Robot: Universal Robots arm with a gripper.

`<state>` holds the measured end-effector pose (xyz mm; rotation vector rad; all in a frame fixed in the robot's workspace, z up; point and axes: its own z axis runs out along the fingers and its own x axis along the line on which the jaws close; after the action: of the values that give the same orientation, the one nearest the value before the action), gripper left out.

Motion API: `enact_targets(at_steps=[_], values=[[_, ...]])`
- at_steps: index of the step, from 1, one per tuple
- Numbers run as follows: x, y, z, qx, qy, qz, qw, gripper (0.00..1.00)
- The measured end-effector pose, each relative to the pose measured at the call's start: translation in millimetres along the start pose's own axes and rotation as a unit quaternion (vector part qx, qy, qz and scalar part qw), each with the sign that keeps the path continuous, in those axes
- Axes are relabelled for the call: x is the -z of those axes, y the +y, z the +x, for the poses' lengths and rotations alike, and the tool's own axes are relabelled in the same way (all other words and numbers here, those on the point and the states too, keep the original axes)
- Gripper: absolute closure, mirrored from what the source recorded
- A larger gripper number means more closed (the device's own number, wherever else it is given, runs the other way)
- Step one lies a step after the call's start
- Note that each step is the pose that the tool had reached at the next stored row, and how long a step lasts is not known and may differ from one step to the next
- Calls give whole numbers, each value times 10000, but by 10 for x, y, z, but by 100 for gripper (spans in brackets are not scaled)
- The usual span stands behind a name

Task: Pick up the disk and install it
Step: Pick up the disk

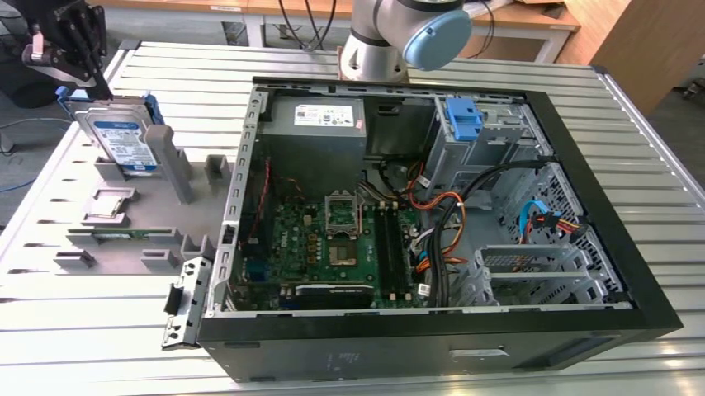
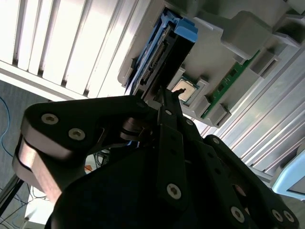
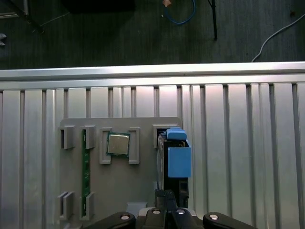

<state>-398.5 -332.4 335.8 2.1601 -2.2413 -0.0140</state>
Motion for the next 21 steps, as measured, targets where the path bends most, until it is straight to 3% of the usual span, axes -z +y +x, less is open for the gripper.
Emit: enact_targets(at_steps=[15, 20, 21], values=[[-1, 0, 0, 95, -1, 1, 10000, 89], [-4, 0, 0, 133, -29, 2, 9999, 89], [-4, 0, 1, 134, -54, 2, 9999, 89]])
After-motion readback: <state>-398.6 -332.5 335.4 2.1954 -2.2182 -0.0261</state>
